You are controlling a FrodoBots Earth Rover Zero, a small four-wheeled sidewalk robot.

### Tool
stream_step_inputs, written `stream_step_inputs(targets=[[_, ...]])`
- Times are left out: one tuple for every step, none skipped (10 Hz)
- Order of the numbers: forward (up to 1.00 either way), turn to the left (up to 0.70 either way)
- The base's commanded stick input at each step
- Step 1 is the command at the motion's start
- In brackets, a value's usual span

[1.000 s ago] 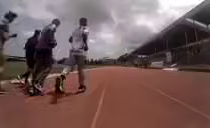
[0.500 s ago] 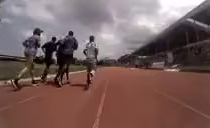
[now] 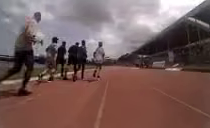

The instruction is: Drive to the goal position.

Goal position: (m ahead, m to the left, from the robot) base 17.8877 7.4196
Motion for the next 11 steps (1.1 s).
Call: stream_step_inputs(targets=[[0.45,0.00],[0.45,0.00],[0.45,0.00],[0.45,0.00],[0.45,0.00],[0.45,0.00],[0.45,0.00],[0.45,0.00],[0.45,0.00],[0.45,0.00],[0.45,0.00]])
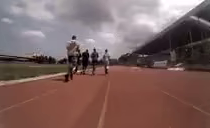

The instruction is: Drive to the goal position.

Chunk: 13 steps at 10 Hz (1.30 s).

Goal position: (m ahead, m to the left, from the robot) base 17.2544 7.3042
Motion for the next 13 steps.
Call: stream_step_inputs(targets=[[0.45,0.00],[0.45,0.00],[0.45,0.00],[0.45,0.00],[0.45,0.00],[0.45,0.00],[0.45,0.00],[0.45,0.00],[0.45,0.00],[0.45,0.00],[0.45,0.00],[0.45,0.00],[0.45,0.00]])
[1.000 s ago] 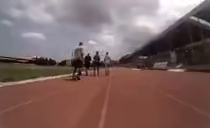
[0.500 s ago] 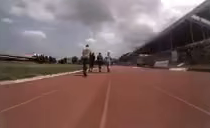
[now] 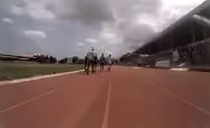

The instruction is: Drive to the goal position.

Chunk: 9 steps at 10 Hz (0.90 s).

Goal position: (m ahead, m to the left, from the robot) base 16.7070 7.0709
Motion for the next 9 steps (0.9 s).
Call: stream_step_inputs(targets=[[0.45,0.00],[0.45,0.00],[0.45,0.00],[0.45,0.00],[0.45,0.00],[0.45,0.00],[0.45,0.00],[0.45,0.00],[0.45,0.00]])
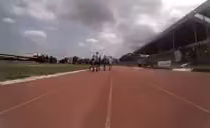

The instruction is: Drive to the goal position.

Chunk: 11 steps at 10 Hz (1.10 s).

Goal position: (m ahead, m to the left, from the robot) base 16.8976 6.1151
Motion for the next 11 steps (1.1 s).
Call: stream_step_inputs(targets=[[0.45,0.00],[0.45,0.00],[0.45,0.00],[0.45,0.00],[0.45,0.00],[0.45,0.00],[0.45,0.00],[0.45,0.00],[0.45,0.00],[0.45,0.00],[0.45,0.00]])
